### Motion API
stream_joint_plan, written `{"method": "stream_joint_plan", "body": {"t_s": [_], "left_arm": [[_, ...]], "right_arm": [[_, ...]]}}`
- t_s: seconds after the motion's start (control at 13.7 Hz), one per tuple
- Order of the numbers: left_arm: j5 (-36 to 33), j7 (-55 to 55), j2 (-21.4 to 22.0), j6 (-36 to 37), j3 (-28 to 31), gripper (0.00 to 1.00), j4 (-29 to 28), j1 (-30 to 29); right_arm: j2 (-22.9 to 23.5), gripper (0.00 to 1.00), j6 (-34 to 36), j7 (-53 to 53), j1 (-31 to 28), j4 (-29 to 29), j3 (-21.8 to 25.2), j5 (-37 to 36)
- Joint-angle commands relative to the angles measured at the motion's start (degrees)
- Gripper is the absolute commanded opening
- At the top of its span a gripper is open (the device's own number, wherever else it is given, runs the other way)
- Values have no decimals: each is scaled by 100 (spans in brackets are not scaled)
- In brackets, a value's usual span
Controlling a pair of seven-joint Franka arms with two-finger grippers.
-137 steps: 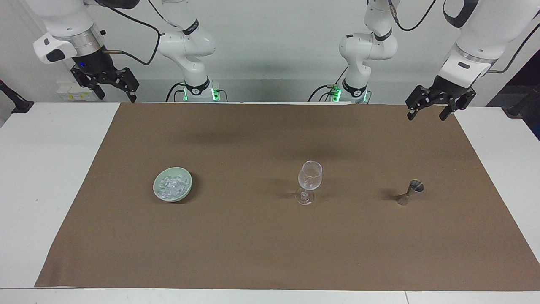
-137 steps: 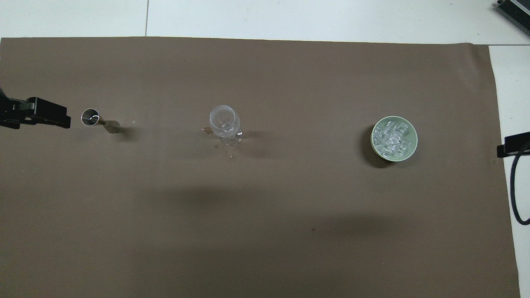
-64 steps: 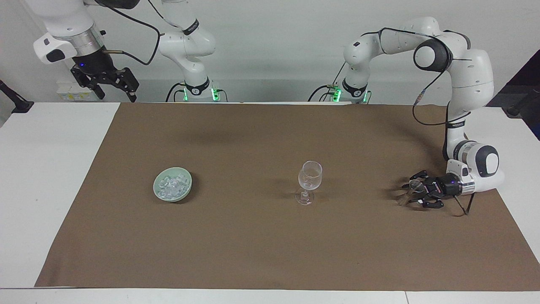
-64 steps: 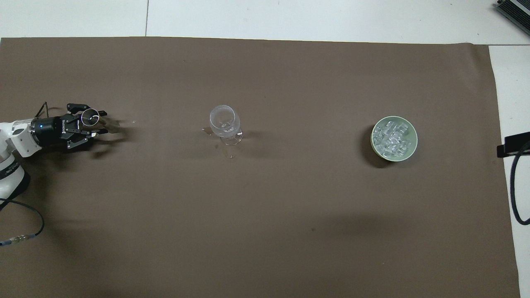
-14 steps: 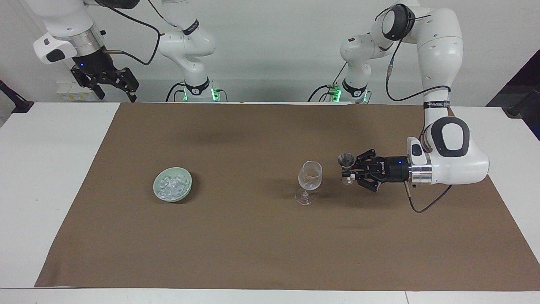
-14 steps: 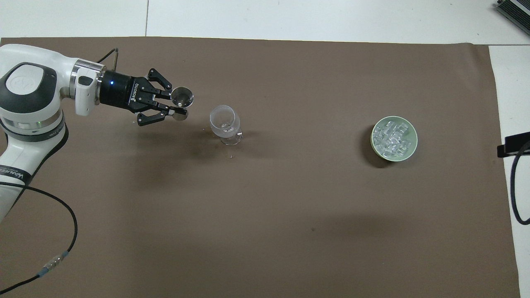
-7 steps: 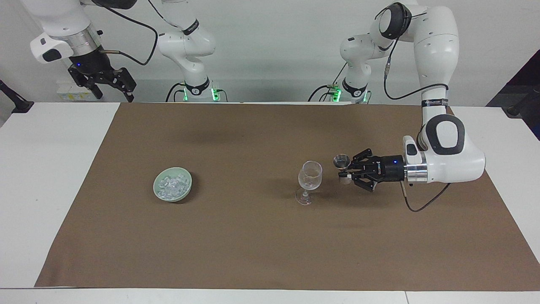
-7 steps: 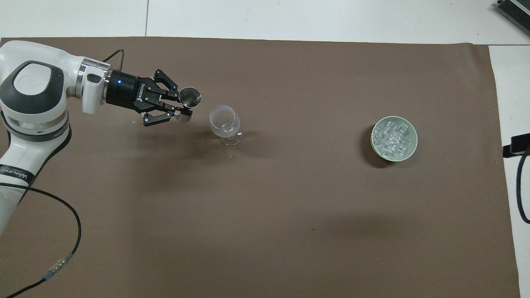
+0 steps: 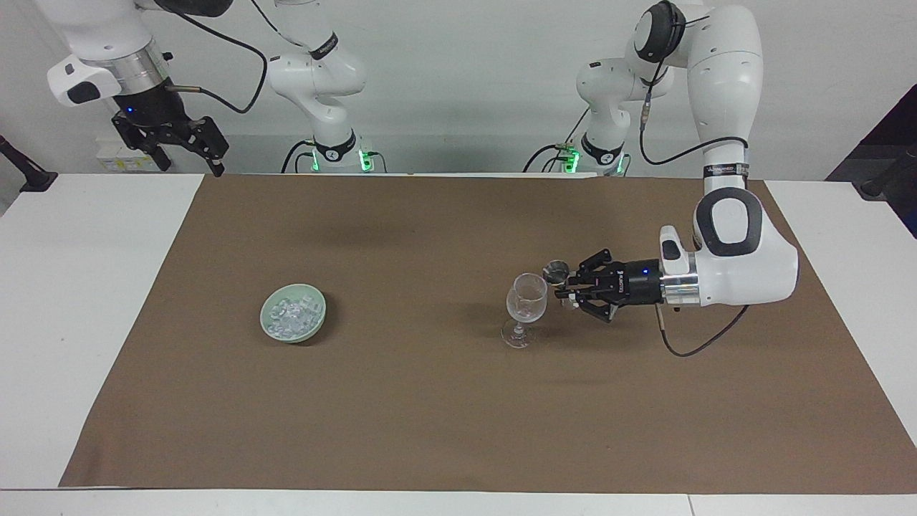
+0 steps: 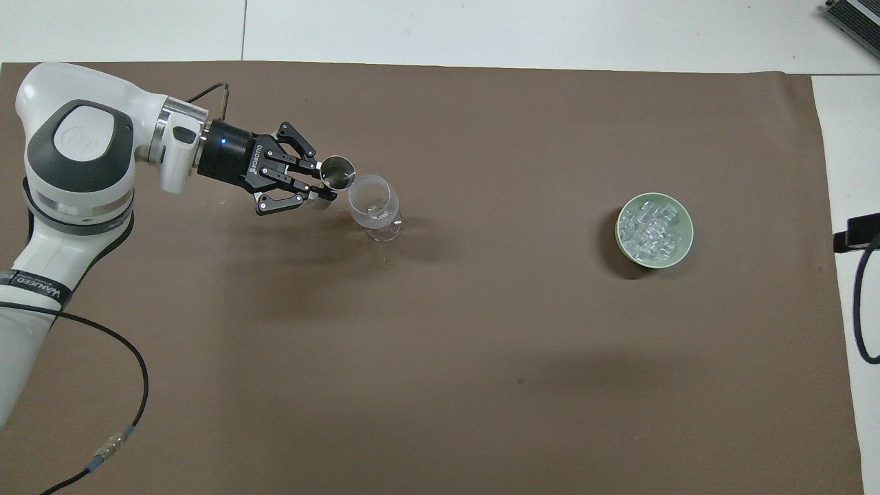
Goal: Pour wine and add ice with both arms
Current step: 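Tilt the silver cup over the wine glass with the left gripper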
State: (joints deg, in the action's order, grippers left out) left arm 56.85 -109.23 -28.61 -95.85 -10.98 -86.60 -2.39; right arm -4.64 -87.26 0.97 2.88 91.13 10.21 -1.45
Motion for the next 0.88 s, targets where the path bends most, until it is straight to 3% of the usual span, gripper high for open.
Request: {"method": "stream_joint_plan", "body": {"t_s": [0.0, 0.58, 0.8], "left_arm": [[-104, 68, 268, -145, 131, 0, -243, 81], [-157, 411, 453, -153, 1018, 0, -287, 959], [-428, 534, 506, -188, 1107, 0, -252, 1030]], "right_arm": [[-54, 100, -142, 0, -24, 107, -36, -22], [-89, 100, -221, -9, -15, 195, -80, -30], [-89, 100, -230, -18, -15, 195, -89, -22]]}}
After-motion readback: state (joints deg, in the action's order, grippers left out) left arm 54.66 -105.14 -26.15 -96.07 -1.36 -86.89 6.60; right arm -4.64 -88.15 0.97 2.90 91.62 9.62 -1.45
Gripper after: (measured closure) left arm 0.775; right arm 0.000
